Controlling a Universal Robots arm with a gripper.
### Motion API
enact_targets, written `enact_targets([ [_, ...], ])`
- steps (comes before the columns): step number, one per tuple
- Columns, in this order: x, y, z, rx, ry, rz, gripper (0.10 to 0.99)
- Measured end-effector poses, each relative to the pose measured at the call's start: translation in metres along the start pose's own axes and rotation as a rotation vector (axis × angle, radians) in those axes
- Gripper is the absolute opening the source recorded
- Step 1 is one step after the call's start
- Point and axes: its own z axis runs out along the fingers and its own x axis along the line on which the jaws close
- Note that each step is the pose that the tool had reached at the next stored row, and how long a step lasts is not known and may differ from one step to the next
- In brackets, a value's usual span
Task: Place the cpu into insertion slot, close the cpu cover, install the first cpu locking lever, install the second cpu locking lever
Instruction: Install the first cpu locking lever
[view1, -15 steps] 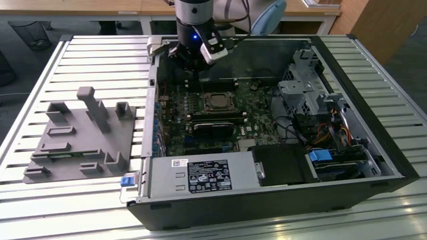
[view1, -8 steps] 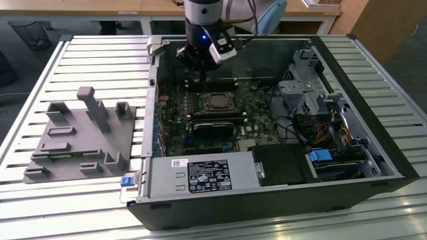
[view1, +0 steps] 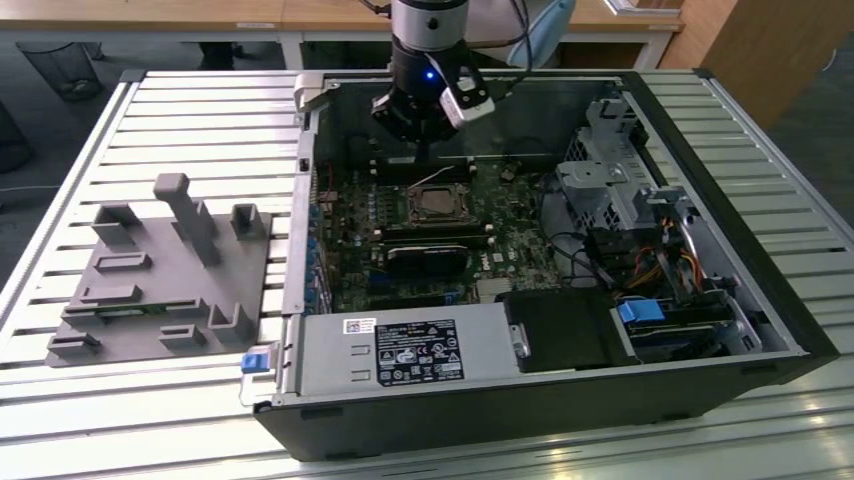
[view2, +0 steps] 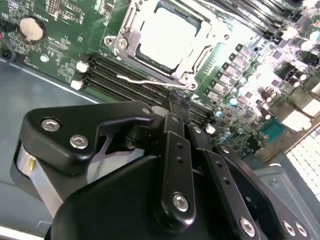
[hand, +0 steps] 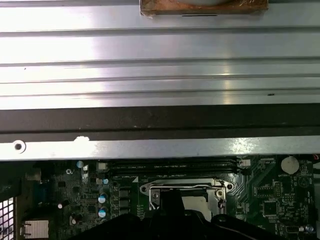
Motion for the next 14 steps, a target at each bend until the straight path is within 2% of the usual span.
enact_targets([
  [3,-0.0001,-0.0006,0.0005,-0.023,0.0011,0.000,0.122],
  [5,-0.0001,-0.0011,0.0013,-0.033,0.0009,-0.001,0.122],
  [9,-0.0002,-0.0013,0.0048,-0.035,-0.0023,-0.018,0.122],
  [14,-0.0035,-0.0011,0.0100,-0.035,-0.0024,-0.027,0.122],
])
